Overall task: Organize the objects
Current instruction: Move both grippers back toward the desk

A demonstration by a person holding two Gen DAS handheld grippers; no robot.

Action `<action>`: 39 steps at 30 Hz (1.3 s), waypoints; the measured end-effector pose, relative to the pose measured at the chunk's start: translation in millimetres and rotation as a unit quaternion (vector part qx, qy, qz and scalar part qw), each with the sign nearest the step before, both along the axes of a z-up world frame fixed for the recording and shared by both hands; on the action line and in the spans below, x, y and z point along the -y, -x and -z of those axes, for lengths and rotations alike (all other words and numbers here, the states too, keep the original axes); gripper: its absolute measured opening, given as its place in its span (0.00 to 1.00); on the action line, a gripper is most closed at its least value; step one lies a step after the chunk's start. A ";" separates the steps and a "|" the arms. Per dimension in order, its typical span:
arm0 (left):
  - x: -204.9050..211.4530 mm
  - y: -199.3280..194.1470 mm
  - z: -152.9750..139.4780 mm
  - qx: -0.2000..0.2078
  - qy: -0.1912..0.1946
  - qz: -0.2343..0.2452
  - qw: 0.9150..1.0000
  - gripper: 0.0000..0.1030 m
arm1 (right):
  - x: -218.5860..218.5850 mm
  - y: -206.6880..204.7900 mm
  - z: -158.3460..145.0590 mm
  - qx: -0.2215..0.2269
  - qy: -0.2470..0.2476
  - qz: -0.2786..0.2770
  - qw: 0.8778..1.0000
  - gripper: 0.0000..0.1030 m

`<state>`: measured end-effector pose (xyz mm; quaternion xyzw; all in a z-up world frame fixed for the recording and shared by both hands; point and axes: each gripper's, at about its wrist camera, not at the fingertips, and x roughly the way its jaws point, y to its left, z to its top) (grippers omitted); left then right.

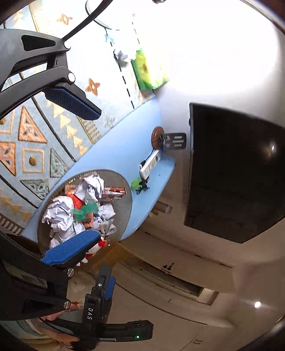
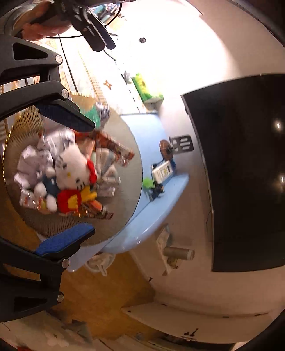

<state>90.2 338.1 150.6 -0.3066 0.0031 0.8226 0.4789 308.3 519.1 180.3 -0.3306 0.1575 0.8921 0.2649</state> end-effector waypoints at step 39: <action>244.3 124.3 111.9 0.152 -0.044 -0.231 0.960 0.99 | 182.2 203.1 37.7 0.047 0.074 -0.169 0.982 0.86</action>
